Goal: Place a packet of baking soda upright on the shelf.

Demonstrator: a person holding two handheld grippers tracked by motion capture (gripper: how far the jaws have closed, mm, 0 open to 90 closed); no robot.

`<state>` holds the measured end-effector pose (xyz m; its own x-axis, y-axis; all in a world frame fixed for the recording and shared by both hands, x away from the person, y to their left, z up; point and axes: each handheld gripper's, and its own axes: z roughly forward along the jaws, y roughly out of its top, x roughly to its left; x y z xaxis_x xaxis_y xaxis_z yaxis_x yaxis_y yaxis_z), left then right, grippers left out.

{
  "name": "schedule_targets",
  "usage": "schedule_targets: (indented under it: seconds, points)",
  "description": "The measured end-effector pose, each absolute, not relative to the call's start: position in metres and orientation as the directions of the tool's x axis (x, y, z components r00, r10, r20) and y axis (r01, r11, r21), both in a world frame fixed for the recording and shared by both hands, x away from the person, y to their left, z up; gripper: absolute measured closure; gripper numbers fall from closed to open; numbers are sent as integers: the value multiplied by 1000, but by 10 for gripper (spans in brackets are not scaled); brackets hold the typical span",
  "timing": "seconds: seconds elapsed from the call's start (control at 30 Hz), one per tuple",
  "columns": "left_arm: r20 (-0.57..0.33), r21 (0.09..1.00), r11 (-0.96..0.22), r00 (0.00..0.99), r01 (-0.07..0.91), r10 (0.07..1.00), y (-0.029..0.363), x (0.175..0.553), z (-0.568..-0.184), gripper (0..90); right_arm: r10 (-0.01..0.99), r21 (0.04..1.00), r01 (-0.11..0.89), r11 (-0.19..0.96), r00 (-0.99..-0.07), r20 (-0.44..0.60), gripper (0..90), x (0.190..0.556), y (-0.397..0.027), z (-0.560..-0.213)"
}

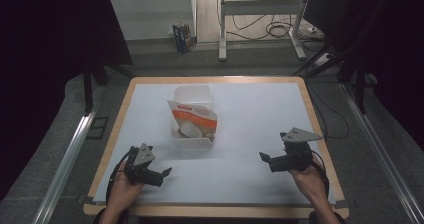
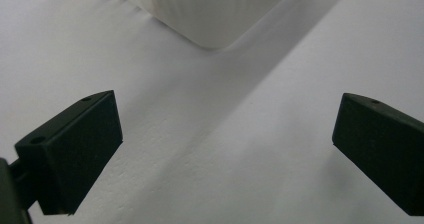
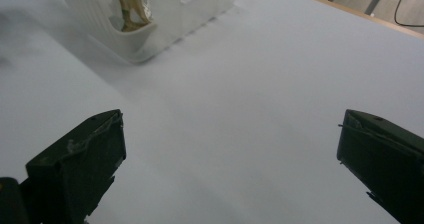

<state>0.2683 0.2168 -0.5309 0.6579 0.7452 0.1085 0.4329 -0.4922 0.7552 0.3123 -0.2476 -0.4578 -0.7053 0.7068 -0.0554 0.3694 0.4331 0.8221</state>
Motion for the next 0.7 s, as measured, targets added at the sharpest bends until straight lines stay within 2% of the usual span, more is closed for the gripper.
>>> schedule_targets:
  seconds: [0.27,0.43,0.7]
  points:
    - [114,754,-496,658,431,745,217,269,-531,0,740,817,394,420,-671,-56,0,303,-269,-468]
    - [115,753,-497,658,431,744,216,268,-531,0,761,797,444,411,-648,-32,0,302,-283,-483]
    - [116,753,-497,657,431,745,217,269,-531,0,767,779,467,419,-641,-28,0,306,-288,-493]
